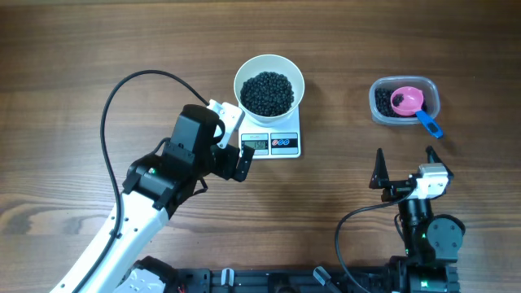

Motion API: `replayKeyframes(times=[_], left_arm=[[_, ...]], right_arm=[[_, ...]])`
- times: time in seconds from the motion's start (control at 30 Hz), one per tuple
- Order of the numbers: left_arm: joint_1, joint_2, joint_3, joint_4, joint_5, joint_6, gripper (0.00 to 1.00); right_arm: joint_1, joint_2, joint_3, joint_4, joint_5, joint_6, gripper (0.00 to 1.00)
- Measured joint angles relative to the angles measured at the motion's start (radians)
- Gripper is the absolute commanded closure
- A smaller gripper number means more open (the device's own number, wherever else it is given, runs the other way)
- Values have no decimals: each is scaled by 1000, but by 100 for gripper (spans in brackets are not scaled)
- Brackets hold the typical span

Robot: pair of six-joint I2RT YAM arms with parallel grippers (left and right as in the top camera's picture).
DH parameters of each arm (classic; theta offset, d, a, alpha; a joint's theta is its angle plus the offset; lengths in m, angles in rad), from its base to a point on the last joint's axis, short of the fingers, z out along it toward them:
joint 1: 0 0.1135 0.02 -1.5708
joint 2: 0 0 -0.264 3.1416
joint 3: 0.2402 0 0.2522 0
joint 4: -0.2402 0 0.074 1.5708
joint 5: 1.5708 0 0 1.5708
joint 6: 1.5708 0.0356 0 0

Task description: Scoop item into bowl and weigh 150g on scale

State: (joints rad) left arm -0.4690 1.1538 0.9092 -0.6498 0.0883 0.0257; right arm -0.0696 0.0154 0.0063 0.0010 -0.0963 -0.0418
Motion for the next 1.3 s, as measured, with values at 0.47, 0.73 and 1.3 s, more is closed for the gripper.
replayKeyframes(times=[0.47,0.73,1.3], left_arm=[[0,0,0,0,0,0,0],[0,-16,0,33,0,0,0],[254,-309,-30,90,0,0,0]], right_arm=[[0,0,0,0,0,0,0],[0,0,0,0,0,0,0],[0,0,0,0,0,0,0]])
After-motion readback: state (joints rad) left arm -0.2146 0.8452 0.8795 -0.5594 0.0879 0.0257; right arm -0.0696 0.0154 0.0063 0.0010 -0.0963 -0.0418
